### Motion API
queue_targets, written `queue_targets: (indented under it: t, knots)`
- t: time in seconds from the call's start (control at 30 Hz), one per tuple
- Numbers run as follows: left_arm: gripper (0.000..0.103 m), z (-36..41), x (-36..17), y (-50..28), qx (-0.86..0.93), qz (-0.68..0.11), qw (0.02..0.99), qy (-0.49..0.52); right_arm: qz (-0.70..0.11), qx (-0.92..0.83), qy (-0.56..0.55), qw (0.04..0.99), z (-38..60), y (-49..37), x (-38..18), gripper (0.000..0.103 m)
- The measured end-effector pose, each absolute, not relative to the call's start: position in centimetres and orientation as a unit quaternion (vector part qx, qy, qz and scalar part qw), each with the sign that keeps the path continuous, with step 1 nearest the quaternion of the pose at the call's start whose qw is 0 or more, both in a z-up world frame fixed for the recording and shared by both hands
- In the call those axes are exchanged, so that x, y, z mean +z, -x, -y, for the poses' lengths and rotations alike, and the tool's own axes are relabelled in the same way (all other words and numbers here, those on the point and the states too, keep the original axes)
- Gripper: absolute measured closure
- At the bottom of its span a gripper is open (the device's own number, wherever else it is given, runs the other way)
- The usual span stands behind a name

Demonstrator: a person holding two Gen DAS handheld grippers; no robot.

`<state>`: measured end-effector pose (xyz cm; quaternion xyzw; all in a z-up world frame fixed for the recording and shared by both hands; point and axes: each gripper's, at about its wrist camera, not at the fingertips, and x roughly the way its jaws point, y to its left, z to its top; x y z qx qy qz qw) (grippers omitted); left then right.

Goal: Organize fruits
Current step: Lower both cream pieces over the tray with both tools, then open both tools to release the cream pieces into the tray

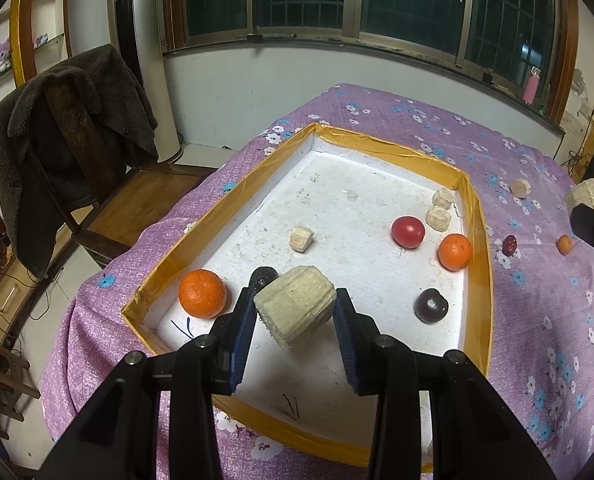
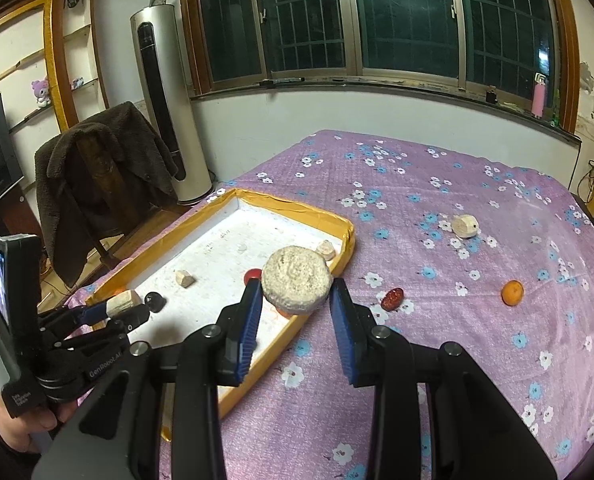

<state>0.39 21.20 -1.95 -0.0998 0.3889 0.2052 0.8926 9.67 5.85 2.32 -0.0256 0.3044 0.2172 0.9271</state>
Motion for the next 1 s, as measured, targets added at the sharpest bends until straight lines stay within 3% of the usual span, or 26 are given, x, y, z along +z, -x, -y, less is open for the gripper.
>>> queue_targets:
  t: [1.0]
  knots:
    - [0.065,-22.8,-2.6,-2.0,0.223,-0.401,0.883,0.095,-0.359,0.236,0.055,0.901,-10.3,-17.0,-1.0,0.067]
